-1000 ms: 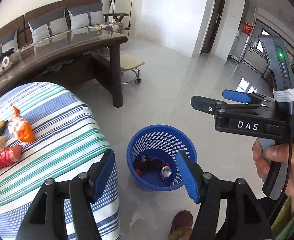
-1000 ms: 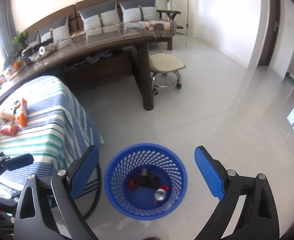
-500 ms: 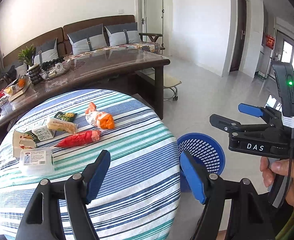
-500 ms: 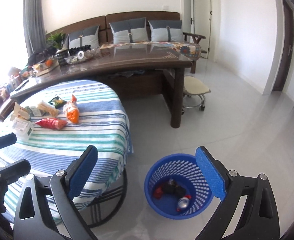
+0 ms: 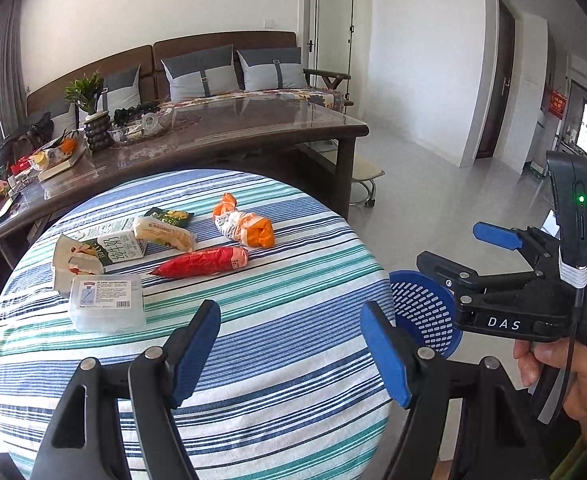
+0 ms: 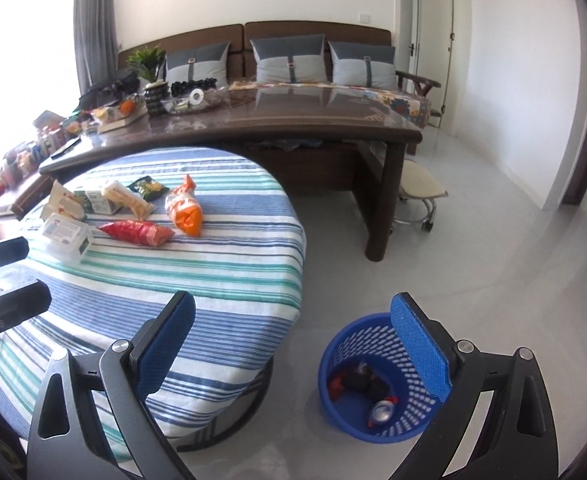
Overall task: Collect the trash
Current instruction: 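Move both open tools back over the table toward the remaining trash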
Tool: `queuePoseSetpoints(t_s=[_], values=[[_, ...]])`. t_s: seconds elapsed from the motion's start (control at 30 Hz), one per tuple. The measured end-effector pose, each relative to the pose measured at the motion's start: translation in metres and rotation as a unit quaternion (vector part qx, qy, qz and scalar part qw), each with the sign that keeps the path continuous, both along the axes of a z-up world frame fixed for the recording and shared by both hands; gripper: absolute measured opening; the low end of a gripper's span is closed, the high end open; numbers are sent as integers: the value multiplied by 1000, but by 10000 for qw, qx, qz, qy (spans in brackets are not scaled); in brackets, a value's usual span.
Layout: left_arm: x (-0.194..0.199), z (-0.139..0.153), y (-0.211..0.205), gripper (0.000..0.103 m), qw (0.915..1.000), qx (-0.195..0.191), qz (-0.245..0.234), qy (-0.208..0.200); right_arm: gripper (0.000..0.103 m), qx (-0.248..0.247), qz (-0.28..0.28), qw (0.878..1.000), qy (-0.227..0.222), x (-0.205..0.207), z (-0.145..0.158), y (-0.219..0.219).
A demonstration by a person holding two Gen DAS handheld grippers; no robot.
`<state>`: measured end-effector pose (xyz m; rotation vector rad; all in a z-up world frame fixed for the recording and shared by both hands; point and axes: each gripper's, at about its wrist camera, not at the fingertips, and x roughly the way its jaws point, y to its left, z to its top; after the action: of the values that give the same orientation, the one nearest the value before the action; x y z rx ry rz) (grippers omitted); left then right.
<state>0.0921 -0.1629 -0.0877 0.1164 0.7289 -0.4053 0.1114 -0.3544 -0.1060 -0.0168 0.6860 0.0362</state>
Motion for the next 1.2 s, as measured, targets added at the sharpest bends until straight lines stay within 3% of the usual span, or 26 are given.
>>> queuePoseSetpoints(t_s=[0.23,0.4,0.6,0.73,0.93,1.0,1.07,1.2], values=[[7,-52,49,74,9977,85,351,572,99,-327,497,9982,109,0,-10,32],[20,-67,101,74,9940,107,857,666,99,-493,772,9956,195,2,-17,51],[60,-50,183,74,9864,-546,1429,606,99,-605,953,9932,280,2,-24,64],[94,-45,212,74,9822,-1132,1303,741,99,-701,1046,9916,299,1,-26,72],[140,-74,216,74,9691,-1620,1138,1472,99,-794,1118,9900,323,1,-30,80],[141,-82,218,71,9637,-1845,1102,1587,99,-816,1129,9897,328,1,-30,82],[136,-83,221,53,9606,-2062,1068,1525,99,-836,1143,9893,342,1,-31,83],[112,-75,231,45,9582,-2249,1142,1353,99,-832,1154,9891,371,4,-33,84]])
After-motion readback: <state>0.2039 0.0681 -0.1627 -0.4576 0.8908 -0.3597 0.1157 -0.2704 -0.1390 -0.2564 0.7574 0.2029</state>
